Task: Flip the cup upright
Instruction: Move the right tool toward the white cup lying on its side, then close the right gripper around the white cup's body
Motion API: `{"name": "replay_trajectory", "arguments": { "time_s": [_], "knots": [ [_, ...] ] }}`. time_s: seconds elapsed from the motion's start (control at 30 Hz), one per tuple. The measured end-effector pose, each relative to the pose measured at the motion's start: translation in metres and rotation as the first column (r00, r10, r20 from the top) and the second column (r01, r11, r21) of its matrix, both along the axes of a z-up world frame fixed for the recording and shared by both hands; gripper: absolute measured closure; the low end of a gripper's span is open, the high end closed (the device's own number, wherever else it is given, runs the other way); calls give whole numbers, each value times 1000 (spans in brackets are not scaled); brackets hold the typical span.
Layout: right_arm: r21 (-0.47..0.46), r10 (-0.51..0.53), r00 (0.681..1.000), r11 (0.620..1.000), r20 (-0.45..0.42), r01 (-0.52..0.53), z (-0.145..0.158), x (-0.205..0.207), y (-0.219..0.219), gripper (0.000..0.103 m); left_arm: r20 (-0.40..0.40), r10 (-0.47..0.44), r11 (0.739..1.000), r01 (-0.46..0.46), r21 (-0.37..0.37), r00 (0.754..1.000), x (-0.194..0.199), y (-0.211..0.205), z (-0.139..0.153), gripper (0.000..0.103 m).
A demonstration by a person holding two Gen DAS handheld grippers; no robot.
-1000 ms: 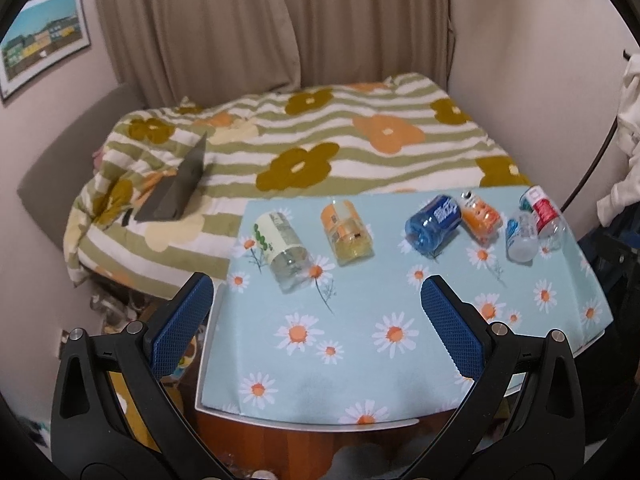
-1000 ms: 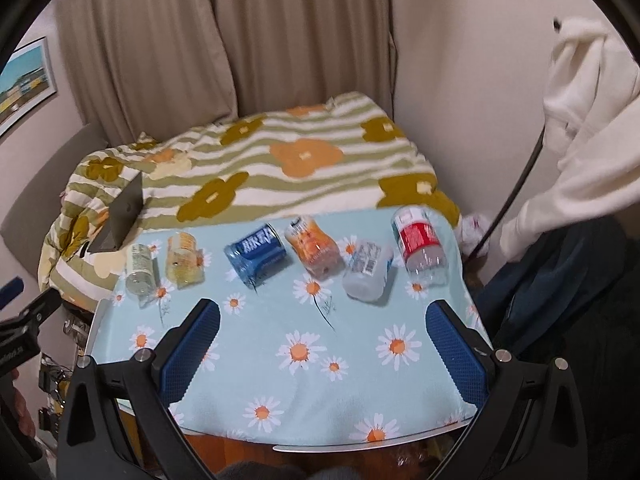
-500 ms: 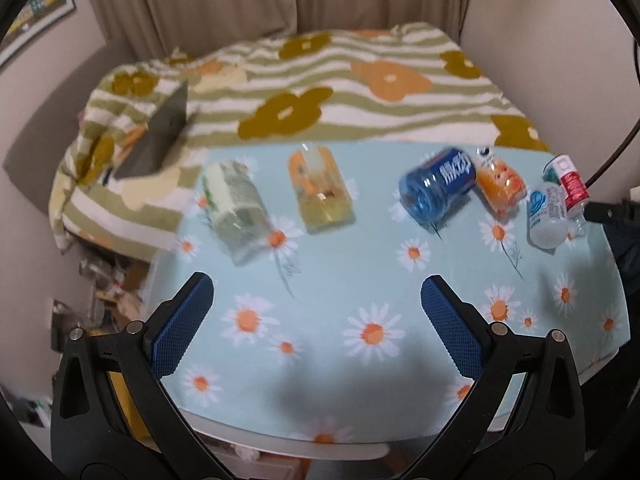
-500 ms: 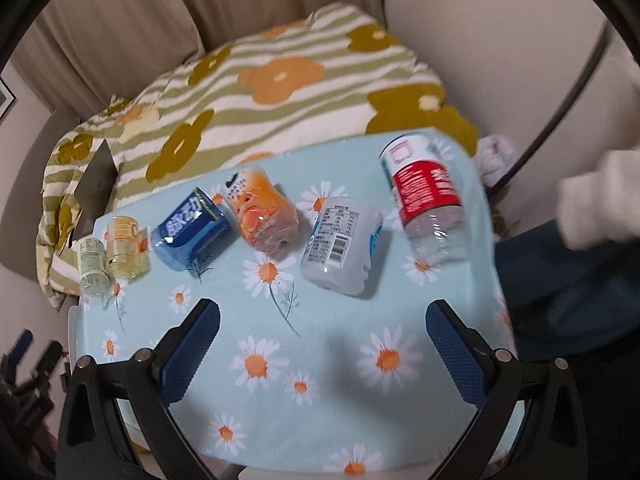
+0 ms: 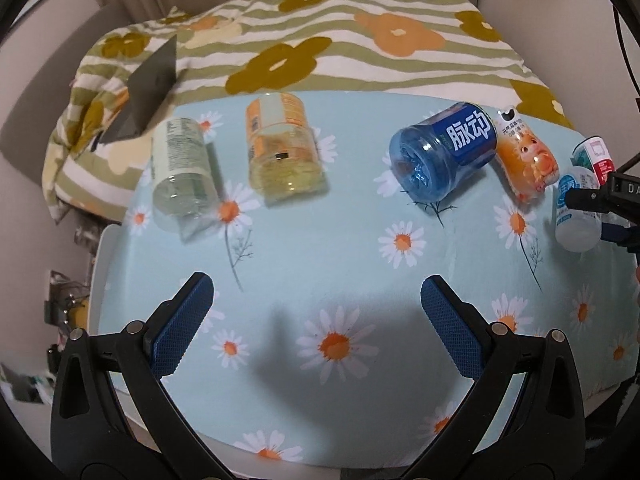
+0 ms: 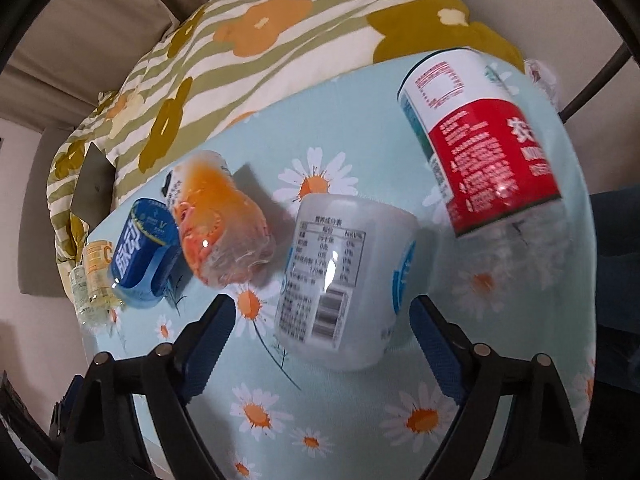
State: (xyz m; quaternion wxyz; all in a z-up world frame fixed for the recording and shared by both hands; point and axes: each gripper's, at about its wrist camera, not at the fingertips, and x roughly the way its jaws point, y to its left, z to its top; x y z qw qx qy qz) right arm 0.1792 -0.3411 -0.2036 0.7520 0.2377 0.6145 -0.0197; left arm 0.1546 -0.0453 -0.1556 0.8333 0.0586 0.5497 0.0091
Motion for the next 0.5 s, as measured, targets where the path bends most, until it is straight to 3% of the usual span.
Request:
{"name": "replay_trajectory", "arguments": {
  "time_s": [0.23,0.5],
  "knots": [
    [-4,15,1000,1000,-24,-15,-11,9,-6,43,-25,2,1000,-2,-15,1000,6,-11,-5,0],
    [-10,51,999,999,-9,-51,-5,5,-8,44,-13,20,999,-20,-40,1000,1,-13,3,0]
  ]
}}
